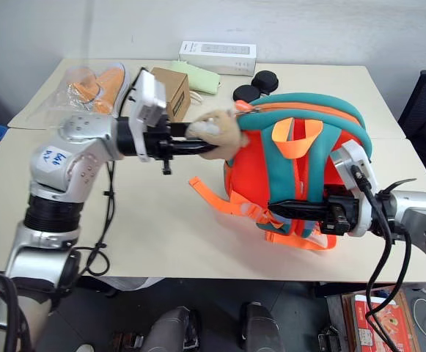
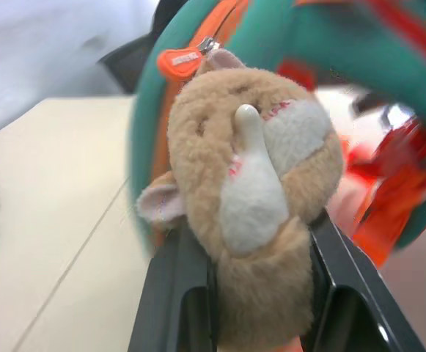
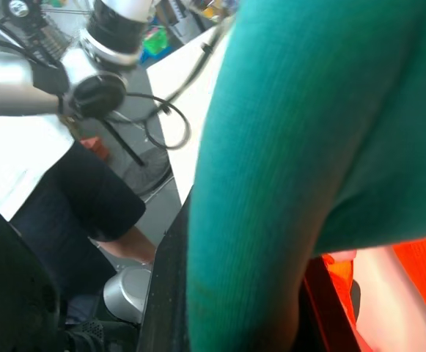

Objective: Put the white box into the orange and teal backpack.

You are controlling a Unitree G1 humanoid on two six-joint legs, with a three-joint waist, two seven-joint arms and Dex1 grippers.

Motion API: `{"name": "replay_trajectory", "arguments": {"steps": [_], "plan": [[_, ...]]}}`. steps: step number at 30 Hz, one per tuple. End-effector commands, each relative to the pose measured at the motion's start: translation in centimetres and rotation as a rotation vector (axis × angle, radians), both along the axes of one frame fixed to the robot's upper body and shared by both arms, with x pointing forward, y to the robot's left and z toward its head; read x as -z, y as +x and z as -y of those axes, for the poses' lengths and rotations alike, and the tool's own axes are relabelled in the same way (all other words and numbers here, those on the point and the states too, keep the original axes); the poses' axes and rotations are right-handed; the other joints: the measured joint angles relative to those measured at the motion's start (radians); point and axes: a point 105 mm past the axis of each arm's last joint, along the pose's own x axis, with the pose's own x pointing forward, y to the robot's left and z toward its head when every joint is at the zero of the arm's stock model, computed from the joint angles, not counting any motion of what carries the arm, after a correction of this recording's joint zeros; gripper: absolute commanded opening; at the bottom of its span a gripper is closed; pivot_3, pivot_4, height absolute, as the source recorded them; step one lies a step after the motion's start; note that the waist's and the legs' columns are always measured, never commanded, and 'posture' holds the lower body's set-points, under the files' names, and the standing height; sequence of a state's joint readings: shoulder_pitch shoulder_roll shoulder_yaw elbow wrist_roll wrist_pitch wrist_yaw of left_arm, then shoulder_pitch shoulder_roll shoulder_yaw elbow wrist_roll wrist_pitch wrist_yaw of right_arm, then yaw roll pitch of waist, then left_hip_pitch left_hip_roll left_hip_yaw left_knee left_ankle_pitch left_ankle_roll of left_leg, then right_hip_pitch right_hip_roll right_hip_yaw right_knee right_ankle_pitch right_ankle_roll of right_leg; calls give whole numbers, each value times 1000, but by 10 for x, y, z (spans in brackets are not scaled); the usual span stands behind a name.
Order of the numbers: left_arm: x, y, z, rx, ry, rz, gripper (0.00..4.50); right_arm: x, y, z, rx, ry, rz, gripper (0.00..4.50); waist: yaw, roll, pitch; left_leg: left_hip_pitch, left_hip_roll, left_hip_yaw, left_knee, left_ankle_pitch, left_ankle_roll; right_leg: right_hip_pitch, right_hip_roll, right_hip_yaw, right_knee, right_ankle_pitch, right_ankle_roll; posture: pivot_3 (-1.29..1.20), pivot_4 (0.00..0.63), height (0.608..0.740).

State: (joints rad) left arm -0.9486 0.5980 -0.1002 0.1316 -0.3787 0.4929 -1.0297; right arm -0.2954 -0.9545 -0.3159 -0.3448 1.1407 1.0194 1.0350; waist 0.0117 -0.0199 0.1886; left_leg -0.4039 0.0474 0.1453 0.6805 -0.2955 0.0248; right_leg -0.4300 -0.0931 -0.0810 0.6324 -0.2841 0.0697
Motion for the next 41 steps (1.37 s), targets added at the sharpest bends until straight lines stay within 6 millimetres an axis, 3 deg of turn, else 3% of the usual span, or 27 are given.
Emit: {"name": "replay_trajectory", "arguments": {"steps": [1,3,7,13,16,17,20,25,29,32,34,37,41], "plan": [[-3,14,-25,-62,38,54,895,-10,-2,10,24,4,57,0,1,0,0,0,0,0,0,0,0,0,0,-1,0,0,0,0,150,740],[1,20,-31,-79,44,32,895,-8,-2,12,34,4,55,0,2,0,0,0,0,0,0,0,1,0,-1,-2,-1,0,0,0,150,740],[50,8,-29,11,215,6,895,-7,2,13,64,14,81,0,3,0,0,-1,-1,1,0,-1,2,0,-1,-2,-1,0,1,0,150,740],[118,7,-5,16,329,-30,895,-13,8,12,85,26,125,0,2,0,0,0,0,1,1,-2,2,0,-2,-1,-1,0,1,0,150,740],[131,6,4,21,342,-34,895,-13,11,11,96,7,147,0,2,0,0,0,0,1,1,-2,2,0,-2,1,-1,0,1,0,150,740],[131,6,3,16,337,-42,895,-11,12,11,104,-7,152,0,2,0,0,0,0,1,1,-2,2,0,-2,1,-1,0,1,0,150,740],[129,8,-5,-8,315,-80,1795,-8,16,15,127,-43,146,0,-2,0,0,0,0,1,1,-2,2,0,-2,2,-1,0,1,0,150,740],[111,-2,-42,-41,242,-173,3333,-8,18,48,181,-133,111,1543,-14,0,0,0,0,1,1,-2,3,0,-2,1,-1,0,1,0,150,740],[85,-23,-75,-38,176,-235,4500,-22,12,94,240,-186,78,2919,-14,0,0,-1,1,1,0,-2,3,0,-2,1,-1,0,1,0,150,740],[59,-42,-106,-76,153,-278,4500,-42,11,135,340,-210,82,3946,-15,0,0,-1,0,1,0,-2,3,0,-2,1,-2,0,1,0,150,740],[52,-52,-129,-134,239,-263,4500,-54,14,160,431,-237,127,4460,-17,1,0,-1,0,1,1,-3,3,0,-2,1,-3,0,1,0,150,740],[34,-57,-148,-207,212,-231,4500,-61,16,184,515,-227,145,4460,-21,2,-1,1,1,2,0,-5,1,0,-2,1,-3,0,0,0,150,740],[19,-56,-145,-258,99,-177,4500,-60,21,192,557,-158,144,4460,-19,2,-1,1,1,2,-1,-6,0,0,-3,3,-3,-1,-1,0,150,740]]}}
